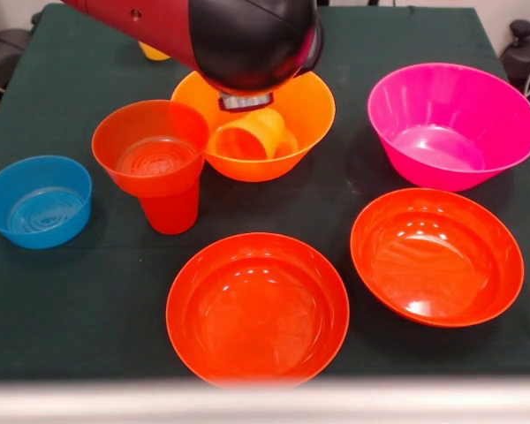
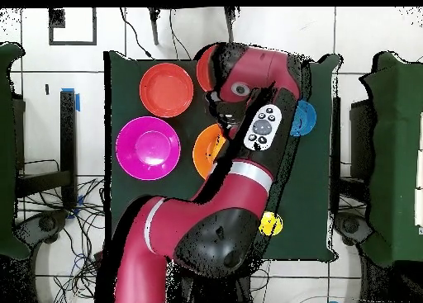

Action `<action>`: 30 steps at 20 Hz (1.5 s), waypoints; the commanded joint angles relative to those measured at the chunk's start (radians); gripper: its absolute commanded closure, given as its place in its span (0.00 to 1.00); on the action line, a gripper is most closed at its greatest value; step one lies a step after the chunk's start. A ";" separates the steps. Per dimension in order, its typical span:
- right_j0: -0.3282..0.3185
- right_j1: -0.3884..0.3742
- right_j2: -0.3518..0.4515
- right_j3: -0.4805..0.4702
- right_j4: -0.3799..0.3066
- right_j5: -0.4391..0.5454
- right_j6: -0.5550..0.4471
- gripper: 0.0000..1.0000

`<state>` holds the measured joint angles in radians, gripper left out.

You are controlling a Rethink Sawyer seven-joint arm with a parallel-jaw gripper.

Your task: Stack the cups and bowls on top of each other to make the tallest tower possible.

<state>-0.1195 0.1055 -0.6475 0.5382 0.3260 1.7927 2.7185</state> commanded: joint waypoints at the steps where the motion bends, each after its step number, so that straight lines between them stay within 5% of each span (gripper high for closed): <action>1: -0.035 0.008 0.022 -0.072 0.027 0.036 0.206 0.00; 18: -0.101 0.086 -0.135 -0.297 0.202 0.192 0.279 0.00; 30: -0.088 0.143 -0.246 -0.310 0.376 0.172 0.372 0.00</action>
<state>-0.2147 0.2146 -0.8887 0.2493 0.6687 1.9318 2.8316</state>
